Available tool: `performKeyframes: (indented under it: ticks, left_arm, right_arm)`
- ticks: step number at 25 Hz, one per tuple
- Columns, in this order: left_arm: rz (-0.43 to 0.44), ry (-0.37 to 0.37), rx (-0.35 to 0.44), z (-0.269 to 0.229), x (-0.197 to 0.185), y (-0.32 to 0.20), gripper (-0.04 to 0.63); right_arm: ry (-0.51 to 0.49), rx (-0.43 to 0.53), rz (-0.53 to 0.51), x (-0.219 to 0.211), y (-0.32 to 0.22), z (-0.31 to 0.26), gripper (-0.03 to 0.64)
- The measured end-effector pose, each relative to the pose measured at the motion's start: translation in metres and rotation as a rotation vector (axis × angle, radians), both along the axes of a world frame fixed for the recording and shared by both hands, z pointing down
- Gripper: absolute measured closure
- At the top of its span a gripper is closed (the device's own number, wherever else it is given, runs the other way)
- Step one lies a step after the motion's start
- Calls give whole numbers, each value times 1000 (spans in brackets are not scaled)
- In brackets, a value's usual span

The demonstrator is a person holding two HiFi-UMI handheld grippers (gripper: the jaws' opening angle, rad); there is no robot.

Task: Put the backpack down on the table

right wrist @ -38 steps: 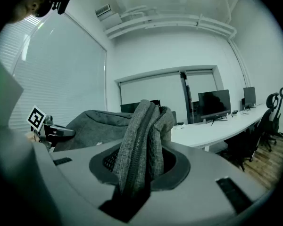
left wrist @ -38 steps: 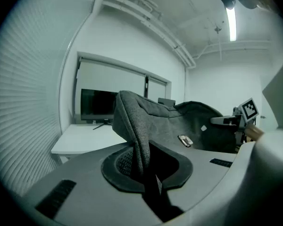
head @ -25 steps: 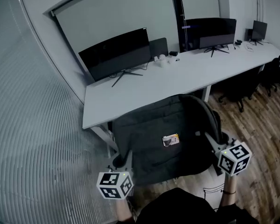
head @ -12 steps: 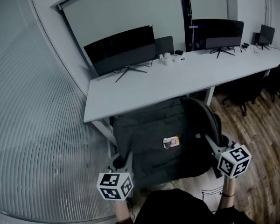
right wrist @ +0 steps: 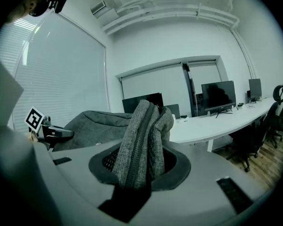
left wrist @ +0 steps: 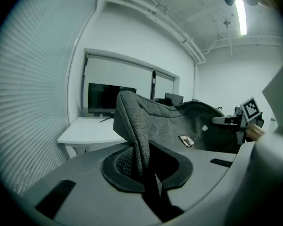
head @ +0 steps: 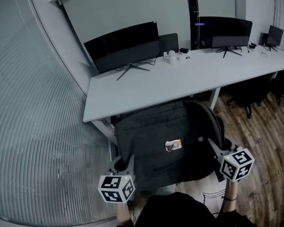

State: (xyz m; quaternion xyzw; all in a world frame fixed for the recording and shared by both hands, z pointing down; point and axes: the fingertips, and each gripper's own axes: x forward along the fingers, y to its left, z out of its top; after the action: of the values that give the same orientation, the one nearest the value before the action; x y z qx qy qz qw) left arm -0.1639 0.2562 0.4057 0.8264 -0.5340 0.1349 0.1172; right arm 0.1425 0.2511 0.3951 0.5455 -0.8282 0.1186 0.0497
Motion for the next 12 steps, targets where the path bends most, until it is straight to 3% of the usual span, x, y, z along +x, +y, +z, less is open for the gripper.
performKeyframes:
  ticks: [12]
  left_arm:
    - [-16,15,-25,10,-3,-84,551]
  right_arm:
    - [7,-16,-7,-3,-85,6,506]
